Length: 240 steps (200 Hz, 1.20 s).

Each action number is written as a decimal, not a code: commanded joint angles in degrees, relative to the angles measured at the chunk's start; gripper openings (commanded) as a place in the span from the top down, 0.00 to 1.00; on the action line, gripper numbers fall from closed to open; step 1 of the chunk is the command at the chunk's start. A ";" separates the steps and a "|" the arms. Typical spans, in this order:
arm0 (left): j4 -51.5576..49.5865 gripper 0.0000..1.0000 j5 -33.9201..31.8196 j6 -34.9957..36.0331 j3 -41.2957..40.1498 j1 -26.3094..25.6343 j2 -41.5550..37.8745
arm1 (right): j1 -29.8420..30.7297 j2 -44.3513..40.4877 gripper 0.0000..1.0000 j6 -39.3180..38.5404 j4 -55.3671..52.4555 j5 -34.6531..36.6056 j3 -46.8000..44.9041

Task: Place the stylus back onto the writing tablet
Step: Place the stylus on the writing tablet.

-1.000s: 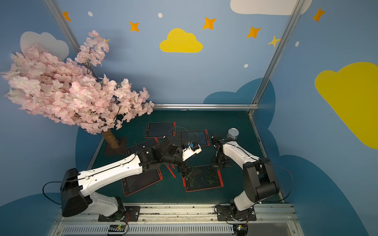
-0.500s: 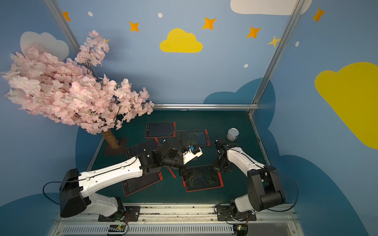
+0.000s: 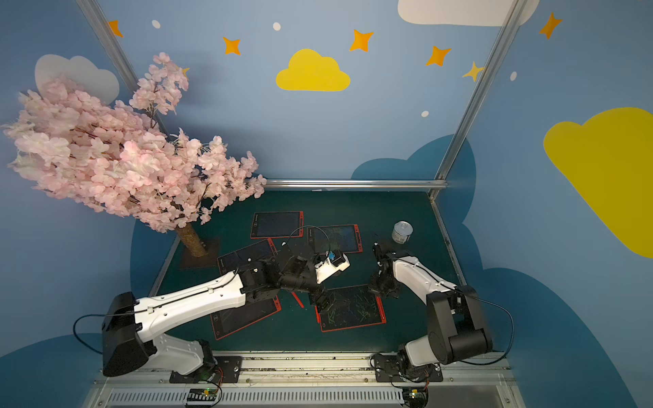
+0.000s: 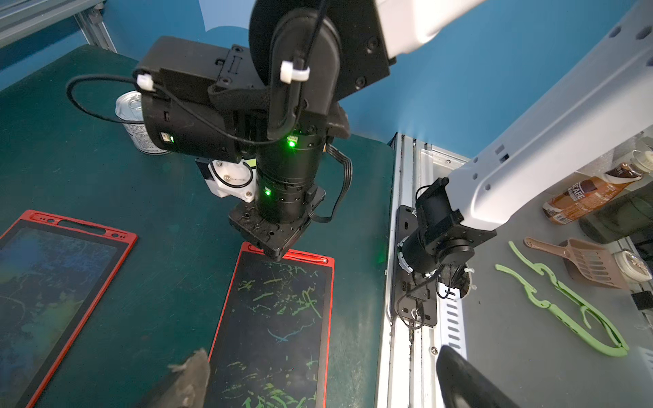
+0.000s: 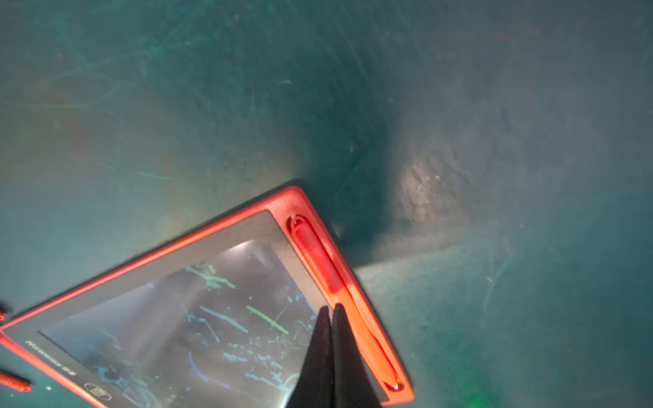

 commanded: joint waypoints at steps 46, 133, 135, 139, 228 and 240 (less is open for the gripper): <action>0.36 0.01 0.23 1.17 -0.09 -0.25 -1.38 | -0.11 1.86 1.00 0.38 0.54 0.45 -0.89; 0.10 0.01 -0.02 1.34 -0.01 -0.32 -1.29 | -0.12 2.84 1.00 0.64 0.72 0.75 -1.27; 0.10 0.01 -0.02 1.34 -0.03 -0.32 -1.29 | -0.07 2.89 1.00 0.64 0.72 0.75 -1.31; 0.14 0.00 -0.02 1.33 -0.01 -0.30 -1.29 | -0.12 2.98 1.00 0.64 0.79 0.75 -1.30; -0.17 0.01 -0.27 1.42 0.17 -0.46 -1.12 | -0.11 4.07 1.00 1.08 1.34 0.93 -2.03; -0.17 0.01 -0.37 1.46 0.16 -0.43 -1.13 | -0.12 4.28 1.00 1.08 1.34 0.93 -1.95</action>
